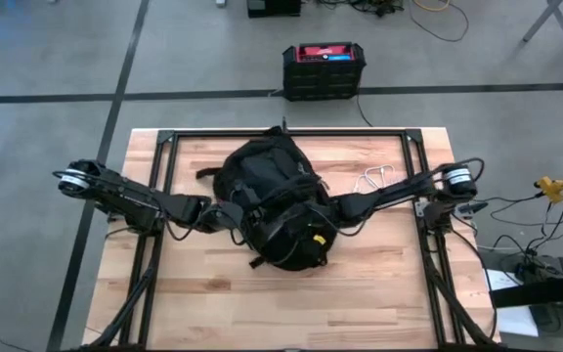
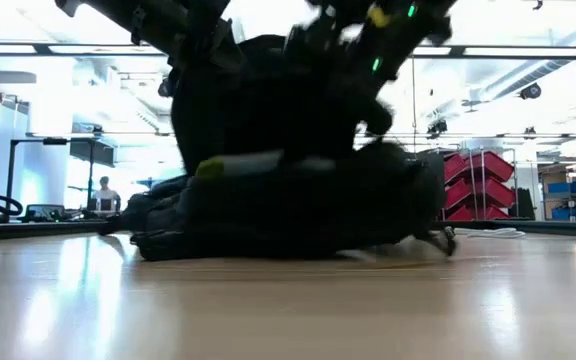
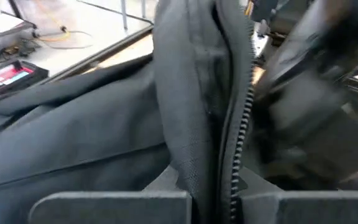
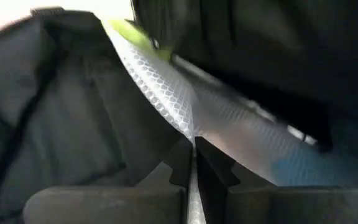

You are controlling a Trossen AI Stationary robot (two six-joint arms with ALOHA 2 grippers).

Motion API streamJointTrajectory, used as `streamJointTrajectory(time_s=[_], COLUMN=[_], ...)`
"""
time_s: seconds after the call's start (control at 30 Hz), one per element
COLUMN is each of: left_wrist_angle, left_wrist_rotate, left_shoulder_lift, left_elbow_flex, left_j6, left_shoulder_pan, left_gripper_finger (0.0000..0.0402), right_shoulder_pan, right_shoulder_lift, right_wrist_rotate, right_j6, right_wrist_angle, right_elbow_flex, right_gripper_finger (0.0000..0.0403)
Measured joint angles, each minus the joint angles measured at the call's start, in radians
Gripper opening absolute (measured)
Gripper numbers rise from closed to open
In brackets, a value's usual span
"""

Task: Unpack backpack
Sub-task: Remove the zip bag from the black backpack

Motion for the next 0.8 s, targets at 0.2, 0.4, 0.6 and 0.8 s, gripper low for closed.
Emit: streamJointTrajectory(time_s=[0.2,0.4,0.6,0.8], left_wrist_angle=[0.043,0.056,0.031,0.070], left_wrist_rotate=[-0.031,-0.083,-0.090,-0.151], left_shoulder_lift=[-0.001,0.000,0.001,0.025], left_elbow_flex=[0.000,-0.010,-0.039,-0.116], left_j6=[0.000,-0.001,-0.045,-0.123], left_shoulder_pan=[0.000,-0.001,-0.003,0.005], left_gripper_finger=[0.0000,0.0000,0.0000,0.0000], right_shoulder_pan=[-0.001,-0.035,-0.036,-0.043], right_shoulder_lift=[-0.101,-0.126,-0.124,-0.216], right_wrist_rotate=[-0.193,-0.515,-0.752,-0.799], right_j6=[-0.023,0.003,0.001,-0.030], right_wrist_angle=[-0.050,-0.035,-0.044,-0.008], right_elbow_flex=[0.018,0.019,0.017,0.093], right_gripper_finger=[0.0000,0.0000,0.0000,0.0001])
